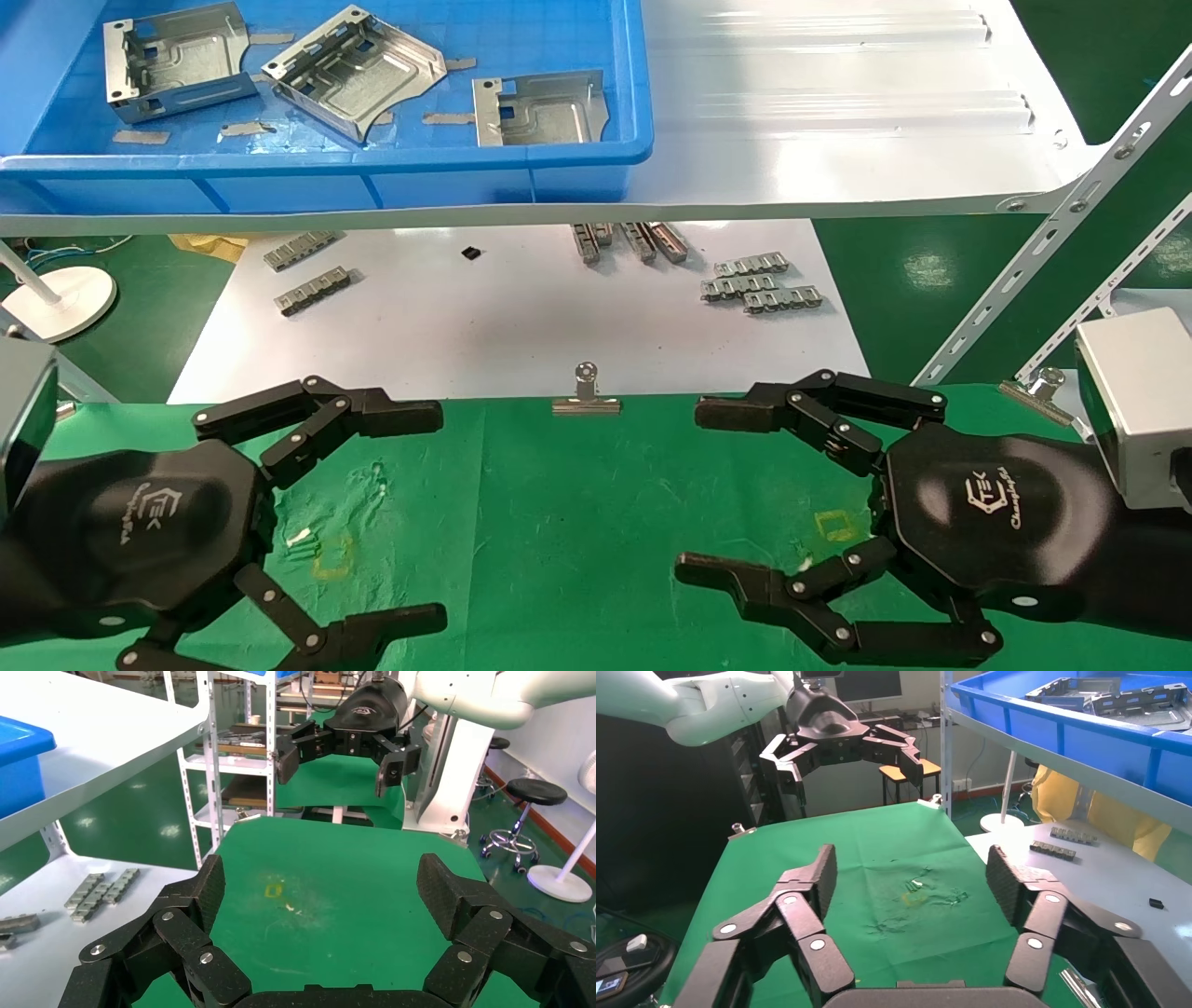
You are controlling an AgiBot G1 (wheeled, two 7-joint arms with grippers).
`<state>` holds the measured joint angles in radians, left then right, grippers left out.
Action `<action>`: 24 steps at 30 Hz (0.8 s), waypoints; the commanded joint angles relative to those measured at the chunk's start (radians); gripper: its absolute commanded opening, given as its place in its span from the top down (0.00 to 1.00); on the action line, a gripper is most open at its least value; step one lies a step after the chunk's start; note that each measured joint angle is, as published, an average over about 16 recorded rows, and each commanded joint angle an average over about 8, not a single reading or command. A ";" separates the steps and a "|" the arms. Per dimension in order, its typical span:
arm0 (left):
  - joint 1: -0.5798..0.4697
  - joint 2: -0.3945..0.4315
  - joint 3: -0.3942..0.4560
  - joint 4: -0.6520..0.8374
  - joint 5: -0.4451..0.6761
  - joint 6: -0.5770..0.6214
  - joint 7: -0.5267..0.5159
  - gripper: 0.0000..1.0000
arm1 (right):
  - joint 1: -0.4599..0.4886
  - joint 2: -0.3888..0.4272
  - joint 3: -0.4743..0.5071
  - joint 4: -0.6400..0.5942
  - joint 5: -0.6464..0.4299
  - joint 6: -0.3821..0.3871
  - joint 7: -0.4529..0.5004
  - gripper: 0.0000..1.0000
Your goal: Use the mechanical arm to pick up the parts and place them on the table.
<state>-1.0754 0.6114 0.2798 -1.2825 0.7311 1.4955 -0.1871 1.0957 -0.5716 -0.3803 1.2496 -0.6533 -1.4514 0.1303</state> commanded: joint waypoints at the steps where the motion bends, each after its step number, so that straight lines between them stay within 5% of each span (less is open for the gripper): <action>1: 0.000 0.000 0.000 0.000 0.000 0.000 0.000 0.00 | 0.000 0.000 0.000 0.000 0.000 0.000 0.000 1.00; 15: -0.028 0.006 -0.002 -0.001 0.005 -0.002 0.002 0.00 | 0.000 0.000 0.000 0.000 0.000 0.000 0.000 1.00; 24: -0.363 0.087 0.046 0.127 0.157 -0.010 -0.031 0.00 | 0.000 0.000 0.000 0.000 0.000 0.000 0.000 1.00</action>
<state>-1.4401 0.7143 0.3355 -1.1097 0.9028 1.4788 -0.2068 1.0957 -0.5716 -0.3803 1.2495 -0.6533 -1.4515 0.1302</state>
